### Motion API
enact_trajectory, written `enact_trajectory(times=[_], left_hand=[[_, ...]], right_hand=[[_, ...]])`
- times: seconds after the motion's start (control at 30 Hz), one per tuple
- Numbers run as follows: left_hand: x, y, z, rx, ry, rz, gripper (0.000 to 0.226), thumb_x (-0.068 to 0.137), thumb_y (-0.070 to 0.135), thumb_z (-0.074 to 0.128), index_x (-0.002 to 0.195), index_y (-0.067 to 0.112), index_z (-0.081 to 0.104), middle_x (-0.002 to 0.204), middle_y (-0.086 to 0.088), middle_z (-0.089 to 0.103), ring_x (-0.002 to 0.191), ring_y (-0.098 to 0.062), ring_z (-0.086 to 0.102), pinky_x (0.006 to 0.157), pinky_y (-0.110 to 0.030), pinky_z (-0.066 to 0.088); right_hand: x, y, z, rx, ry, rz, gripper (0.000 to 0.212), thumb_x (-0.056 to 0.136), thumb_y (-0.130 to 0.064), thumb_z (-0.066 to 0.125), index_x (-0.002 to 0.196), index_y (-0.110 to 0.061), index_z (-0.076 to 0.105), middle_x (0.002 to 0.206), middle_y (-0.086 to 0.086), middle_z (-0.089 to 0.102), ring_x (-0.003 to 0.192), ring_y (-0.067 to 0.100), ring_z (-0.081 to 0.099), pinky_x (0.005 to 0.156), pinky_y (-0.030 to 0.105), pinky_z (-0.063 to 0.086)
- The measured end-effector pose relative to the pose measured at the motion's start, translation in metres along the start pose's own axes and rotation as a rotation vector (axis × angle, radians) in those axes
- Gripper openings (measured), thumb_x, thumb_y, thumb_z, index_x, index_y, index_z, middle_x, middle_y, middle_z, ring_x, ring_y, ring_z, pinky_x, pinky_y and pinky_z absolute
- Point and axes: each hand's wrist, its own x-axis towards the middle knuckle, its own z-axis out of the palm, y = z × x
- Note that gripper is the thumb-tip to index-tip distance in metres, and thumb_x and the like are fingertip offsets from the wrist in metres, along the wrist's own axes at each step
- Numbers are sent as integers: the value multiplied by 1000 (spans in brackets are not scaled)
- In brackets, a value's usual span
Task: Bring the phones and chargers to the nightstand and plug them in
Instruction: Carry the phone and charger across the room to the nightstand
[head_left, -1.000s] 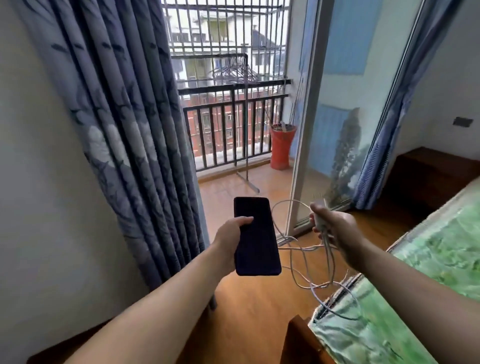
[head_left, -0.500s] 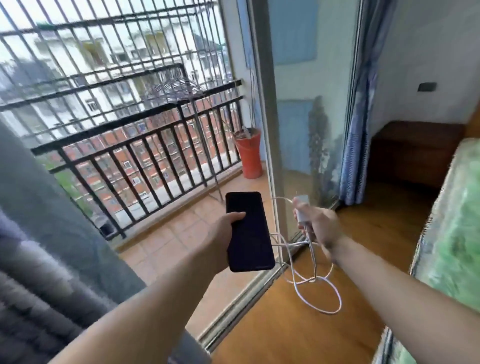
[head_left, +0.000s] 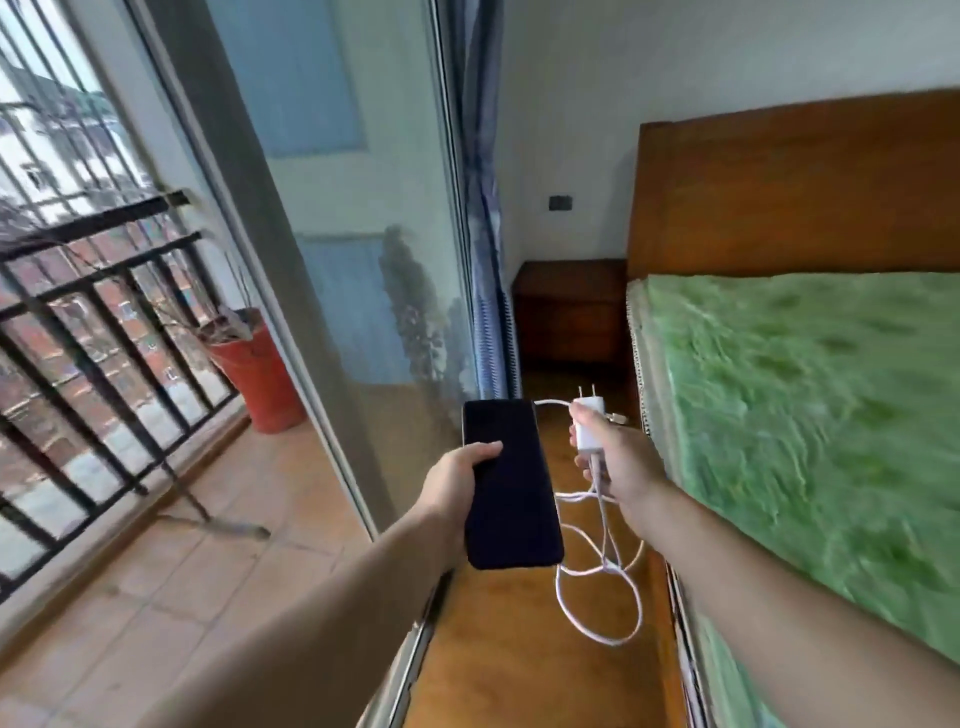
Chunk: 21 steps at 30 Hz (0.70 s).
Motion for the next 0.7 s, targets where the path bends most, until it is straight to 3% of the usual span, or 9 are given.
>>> enact_trajectory(times=[0.13, 0.3, 0.47, 0.57, 0.7], left_hand=[[62, 53, -13, 23, -125, -50, 24, 82, 24, 66, 96, 4, 67, 74, -17, 76, 61, -33, 73, 50, -41, 59], [134, 93, 3, 32, -195, -112, 31, 82, 27, 65, 106, 7, 66, 85, -18, 76, 76, -38, 73, 67, -48, 60], [211, 123, 47, 89, -257, -128, 31, 82, 29, 67, 106, 11, 64, 82, -16, 77, 72, -35, 74, 63, -47, 60], [266, 146, 78, 101, -261, -122, 26, 82, 27, 68, 101, 10, 66, 81, -15, 77, 69, -32, 74, 56, -42, 59], [349, 184, 124, 111, -211, -102, 29, 82, 29, 68, 103, 10, 66, 84, -15, 77, 72, -32, 74, 60, -42, 60]], right_hand=[[54, -17, 31, -40, 138, 46, 58, 51, -70, 70, 70, -15, 69, 52, 0, 65, 57, 19, 58, 64, 34, 44], [115, -38, 34, -91, 258, 78, 54, 60, -66, 72, 72, -13, 71, 46, -2, 64, 53, 17, 58, 58, 30, 42], [188, -57, 19, -52, 303, 54, 49, 60, -64, 73, 84, -23, 65, 84, 10, 72, 81, 22, 65, 72, 36, 46], [253, -69, 10, -54, 279, 37, 44, 66, -60, 74, 85, -22, 63, 93, 13, 70, 94, 23, 65, 82, 40, 46], [354, -91, 0, -47, 230, 50, 39, 70, -58, 72, 80, -23, 61, 85, 13, 69, 80, 24, 64, 78, 41, 47]])
